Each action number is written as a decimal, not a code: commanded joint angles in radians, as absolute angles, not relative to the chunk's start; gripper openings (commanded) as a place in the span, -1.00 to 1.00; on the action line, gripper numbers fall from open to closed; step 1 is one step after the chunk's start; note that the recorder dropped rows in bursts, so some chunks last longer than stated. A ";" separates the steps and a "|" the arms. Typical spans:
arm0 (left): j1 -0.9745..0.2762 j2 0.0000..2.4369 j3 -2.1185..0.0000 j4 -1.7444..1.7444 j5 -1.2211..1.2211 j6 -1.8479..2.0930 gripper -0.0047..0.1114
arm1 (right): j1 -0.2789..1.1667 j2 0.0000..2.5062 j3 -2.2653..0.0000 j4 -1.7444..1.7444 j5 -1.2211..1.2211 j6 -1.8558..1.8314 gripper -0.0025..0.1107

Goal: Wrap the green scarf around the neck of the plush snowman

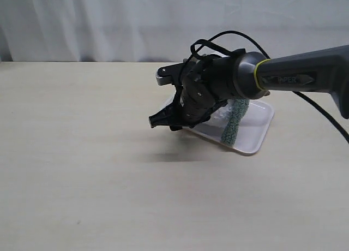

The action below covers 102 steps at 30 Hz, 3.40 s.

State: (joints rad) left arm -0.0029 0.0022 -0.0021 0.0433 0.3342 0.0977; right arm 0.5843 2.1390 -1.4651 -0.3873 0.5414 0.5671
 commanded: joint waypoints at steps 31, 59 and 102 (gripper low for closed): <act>-0.001 0.000 0.000 0.041 0.323 0.095 -0.92 | 0.627 2.106 -1.468 -0.510 0.906 0.456 -0.89; -0.001 0.000 0.000 0.041 0.323 0.095 -0.92 | 0.721 1.890 -1.382 -0.542 0.705 0.452 -0.89; -0.001 0.000 0.000 0.041 0.325 0.095 -0.92 | 0.595 2.199 -1.849 -0.449 0.864 0.465 -0.57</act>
